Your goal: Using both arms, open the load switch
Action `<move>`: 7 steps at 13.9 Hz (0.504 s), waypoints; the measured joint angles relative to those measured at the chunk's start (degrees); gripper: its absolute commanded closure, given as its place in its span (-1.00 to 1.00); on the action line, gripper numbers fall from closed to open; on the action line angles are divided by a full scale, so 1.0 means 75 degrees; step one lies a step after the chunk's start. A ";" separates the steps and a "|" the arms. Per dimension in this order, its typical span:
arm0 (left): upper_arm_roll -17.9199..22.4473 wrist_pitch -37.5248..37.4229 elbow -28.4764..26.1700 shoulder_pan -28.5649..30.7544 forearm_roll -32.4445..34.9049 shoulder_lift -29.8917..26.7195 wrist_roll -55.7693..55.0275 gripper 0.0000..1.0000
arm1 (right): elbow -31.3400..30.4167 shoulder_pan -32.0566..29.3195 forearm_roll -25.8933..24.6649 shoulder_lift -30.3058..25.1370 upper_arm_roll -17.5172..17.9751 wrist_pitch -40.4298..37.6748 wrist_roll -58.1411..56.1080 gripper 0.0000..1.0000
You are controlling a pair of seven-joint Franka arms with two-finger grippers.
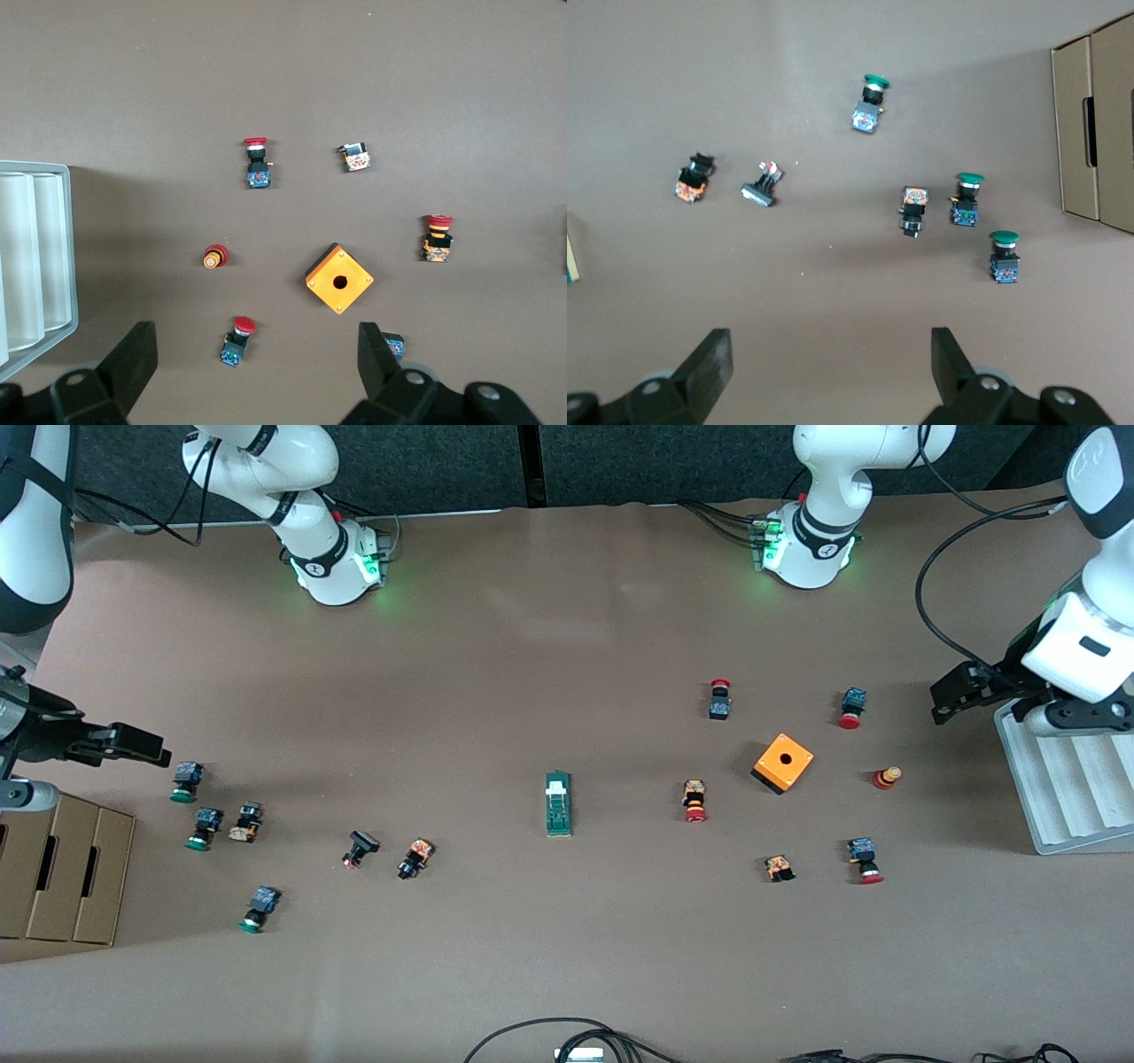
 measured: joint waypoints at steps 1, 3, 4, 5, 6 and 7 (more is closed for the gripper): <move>0.0004 -0.0254 0.0004 0.0000 -0.0001 -0.0005 -0.0004 -1.00 | 0.0001 -0.0055 0.0000 -0.0004 0.0039 0.0061 0.0084 -1.00; 0.0002 -0.0748 0.0018 -0.0003 -0.0005 -0.0005 -0.0004 -1.00 | 0.0005 -0.0139 0.0000 -0.0011 0.0085 0.0094 0.0098 -1.00; -0.0003 -0.0842 0.0016 -0.0006 -0.0006 0.0001 -0.0004 -1.00 | 0.0004 -0.0173 0.0000 -0.0011 0.0122 0.0094 0.0098 -1.00; -0.0007 -0.0870 0.0014 -0.0007 -0.0007 0.0018 -0.0004 -1.00 | 0.0004 -0.0193 0.0000 -0.0011 0.0147 0.0095 0.0099 -1.00; -0.0006 -0.0870 0.0014 -0.0007 -0.0008 0.0041 -0.0004 -1.00 | 0.0004 -0.0201 0.0000 -0.0010 0.0154 0.0097 0.0099 -1.00; -0.0006 -0.0870 0.0014 -0.0007 -0.0008 0.0057 -0.0004 -1.00 | 0.0004 -0.0202 0.0000 -0.0008 0.0156 0.0098 0.0099 -1.00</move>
